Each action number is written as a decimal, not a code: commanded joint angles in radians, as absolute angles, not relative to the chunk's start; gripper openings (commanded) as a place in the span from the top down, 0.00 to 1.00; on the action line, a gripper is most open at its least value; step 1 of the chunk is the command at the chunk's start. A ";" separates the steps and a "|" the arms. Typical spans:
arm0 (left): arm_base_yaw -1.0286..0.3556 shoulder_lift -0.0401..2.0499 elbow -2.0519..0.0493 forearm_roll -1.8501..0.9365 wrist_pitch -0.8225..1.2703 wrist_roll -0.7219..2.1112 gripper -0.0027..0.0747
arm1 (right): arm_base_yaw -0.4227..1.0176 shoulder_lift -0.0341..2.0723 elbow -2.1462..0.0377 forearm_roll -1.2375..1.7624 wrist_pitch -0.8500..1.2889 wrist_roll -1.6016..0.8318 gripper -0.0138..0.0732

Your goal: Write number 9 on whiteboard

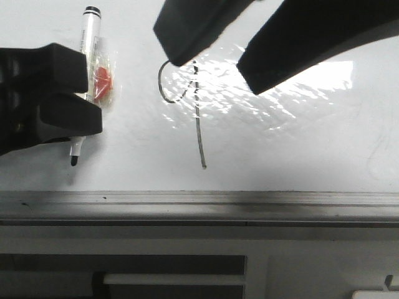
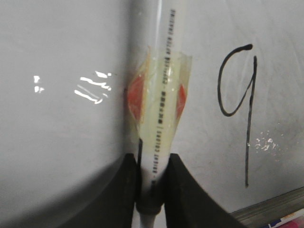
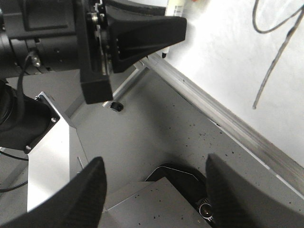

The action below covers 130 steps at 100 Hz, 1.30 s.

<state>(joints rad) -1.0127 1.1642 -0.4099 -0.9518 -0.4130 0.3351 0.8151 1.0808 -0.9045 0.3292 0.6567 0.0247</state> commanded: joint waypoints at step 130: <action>-1.012 0.846 -0.436 -0.946 -0.383 0.579 0.67 | 0.817 0.944 -0.817 0.179 0.394 0.017 0.91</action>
